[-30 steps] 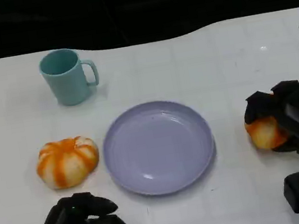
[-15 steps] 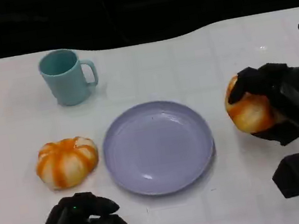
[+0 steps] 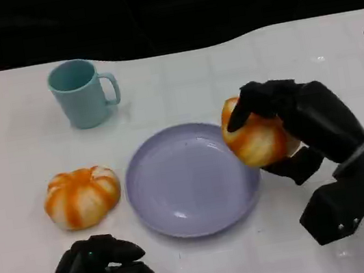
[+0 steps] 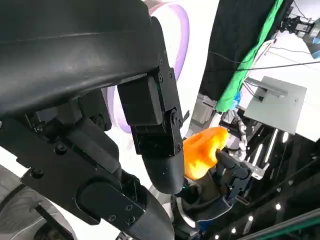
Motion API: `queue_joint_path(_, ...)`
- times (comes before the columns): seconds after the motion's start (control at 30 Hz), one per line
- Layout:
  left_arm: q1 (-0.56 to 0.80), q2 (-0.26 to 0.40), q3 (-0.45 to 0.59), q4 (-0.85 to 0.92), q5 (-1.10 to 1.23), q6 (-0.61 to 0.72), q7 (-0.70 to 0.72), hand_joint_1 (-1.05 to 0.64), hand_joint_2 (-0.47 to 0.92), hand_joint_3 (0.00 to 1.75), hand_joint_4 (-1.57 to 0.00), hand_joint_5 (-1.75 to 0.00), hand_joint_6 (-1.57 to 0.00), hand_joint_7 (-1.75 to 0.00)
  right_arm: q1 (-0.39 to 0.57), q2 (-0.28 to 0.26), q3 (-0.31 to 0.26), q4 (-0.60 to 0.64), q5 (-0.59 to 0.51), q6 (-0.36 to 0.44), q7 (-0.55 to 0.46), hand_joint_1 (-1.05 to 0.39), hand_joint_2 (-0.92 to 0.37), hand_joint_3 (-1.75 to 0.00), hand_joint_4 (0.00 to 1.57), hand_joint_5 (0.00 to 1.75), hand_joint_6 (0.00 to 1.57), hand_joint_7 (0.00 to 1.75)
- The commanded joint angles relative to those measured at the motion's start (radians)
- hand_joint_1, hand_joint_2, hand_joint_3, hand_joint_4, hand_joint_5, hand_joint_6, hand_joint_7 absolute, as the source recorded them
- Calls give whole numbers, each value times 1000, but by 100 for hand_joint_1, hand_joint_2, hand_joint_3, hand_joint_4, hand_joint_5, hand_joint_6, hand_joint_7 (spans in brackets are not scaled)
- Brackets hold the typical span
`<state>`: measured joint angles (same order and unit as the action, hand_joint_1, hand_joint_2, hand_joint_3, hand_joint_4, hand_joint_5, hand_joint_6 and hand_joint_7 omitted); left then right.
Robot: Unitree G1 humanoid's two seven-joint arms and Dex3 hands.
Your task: Grasp the bread from the table and place it into the plate.
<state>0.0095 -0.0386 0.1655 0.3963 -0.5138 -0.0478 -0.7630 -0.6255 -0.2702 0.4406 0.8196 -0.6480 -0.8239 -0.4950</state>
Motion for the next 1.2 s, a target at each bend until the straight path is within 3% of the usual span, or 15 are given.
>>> queue_joint_path(0.03,8,15,6,-11,4,-4,8,-96,64,0,-157,-42,-157,-16,-10,35,-13,-18,5,17,15,9,-9,-159,106,175,91,163)
queue_joint_path(0.37,10,16,6,-10,3,-9,4,-96,65,0,-157,-43,-157,-16,-54,129,9,76,-14,28,8,14,-10,-156,106,175,82,175)
queue_joint_path(0.53,7,18,8,-6,0,-7,1,-96,64,0,-157,-43,-157,-17,-70,169,24,118,-32,32,-1,8,-14,-156,105,175,83,175)
queue_joint_path(0.97,12,18,7,-18,2,-1,8,-96,64,0,-157,-43,-157,-16,-95,219,50,188,-55,11,-27,3,-19,-149,102,175,81,174)
queue_joint_path(1.03,11,19,7,-17,3,-3,6,-96,64,0,-157,-43,-157,-16,-97,225,50,197,-52,14,-21,4,-19,-151,101,175,83,168)
queue_joint_path(1.1,10,19,7,-15,4,-6,4,-96,64,0,-157,-43,-157,-16,-98,227,47,198,-47,24,-6,2,-21,-148,93,170,84,144)
queue_joint_path(1.2,9,18,6,-12,5,-11,2,-96,65,0,-157,-43,-157,-17,-97,227,43,195,-40,38,21,-6,-32,-113,78,148,74,103)
